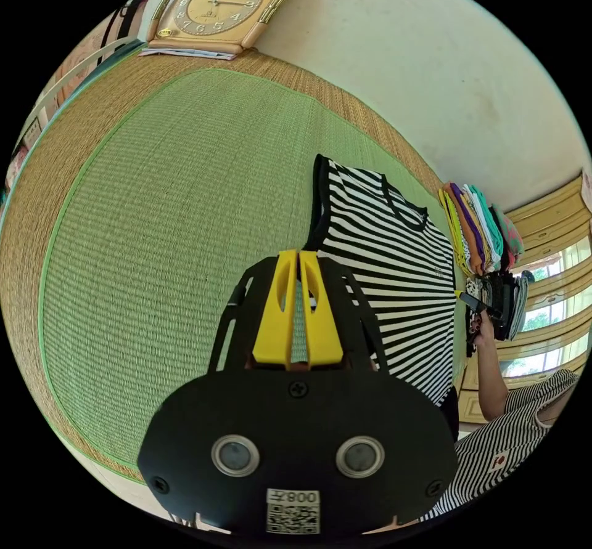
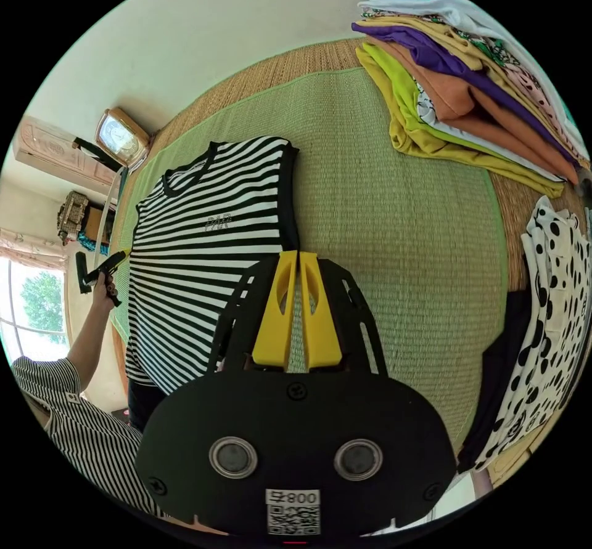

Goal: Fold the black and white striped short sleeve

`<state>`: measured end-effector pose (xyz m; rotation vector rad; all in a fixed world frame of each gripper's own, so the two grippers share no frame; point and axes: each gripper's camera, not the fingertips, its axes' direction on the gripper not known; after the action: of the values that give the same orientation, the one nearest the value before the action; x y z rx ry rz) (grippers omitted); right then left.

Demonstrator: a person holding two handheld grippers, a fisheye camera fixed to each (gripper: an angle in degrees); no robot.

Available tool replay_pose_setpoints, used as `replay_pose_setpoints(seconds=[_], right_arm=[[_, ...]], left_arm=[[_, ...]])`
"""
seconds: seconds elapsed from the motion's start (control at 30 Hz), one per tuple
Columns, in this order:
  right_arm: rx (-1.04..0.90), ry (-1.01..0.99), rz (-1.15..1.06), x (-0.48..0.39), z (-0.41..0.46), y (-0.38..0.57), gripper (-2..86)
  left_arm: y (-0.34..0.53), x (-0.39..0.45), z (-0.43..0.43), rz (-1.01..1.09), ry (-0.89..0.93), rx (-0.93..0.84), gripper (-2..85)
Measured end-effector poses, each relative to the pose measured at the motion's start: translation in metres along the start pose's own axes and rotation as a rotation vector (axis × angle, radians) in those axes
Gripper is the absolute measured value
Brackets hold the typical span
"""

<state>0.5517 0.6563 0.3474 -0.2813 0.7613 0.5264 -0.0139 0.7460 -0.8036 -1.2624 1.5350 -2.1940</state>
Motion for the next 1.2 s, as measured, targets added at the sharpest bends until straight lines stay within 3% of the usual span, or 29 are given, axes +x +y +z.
replay_pose_setpoints(seconds=[0.17,0.3,0.47,0.57,0.73,0.93,1.2], right_arm=[[0.092,0.058,0.024,-0.002,-0.022,0.008,0.0],[0.14,0.055,-0.094,-0.028,-0.028,-0.015,0.0],[0.032,0.172,-0.143,-0.046,0.016,-0.066,0.0],[-0.001,0.131,-0.119,-0.039,0.018,-0.072,0.0],[0.03,0.089,-0.133,-0.031,-0.013,-0.008,0.2],[-0.134,-0.028,-0.066,-0.019,-0.009,0.101,1.8],[-0.18,-0.017,0.005,-0.019,-0.003,0.151,1.7]], left_arm=[[0.027,-0.005,-0.023,0.001,0.053,0.109,1.5],[0.033,0.009,-0.02,0.099,0.055,0.08,1.5],[0.039,0.007,0.011,0.095,-0.013,-0.022,0.8],[0.051,-0.001,-0.001,0.07,0.011,-0.006,1.2],[0.097,-0.014,-0.031,0.05,0.075,0.004,4.1],[0.167,-0.028,-0.03,-0.006,0.119,-0.146,7.1],[0.198,-0.029,-0.03,0.006,0.093,-0.217,2.5]])
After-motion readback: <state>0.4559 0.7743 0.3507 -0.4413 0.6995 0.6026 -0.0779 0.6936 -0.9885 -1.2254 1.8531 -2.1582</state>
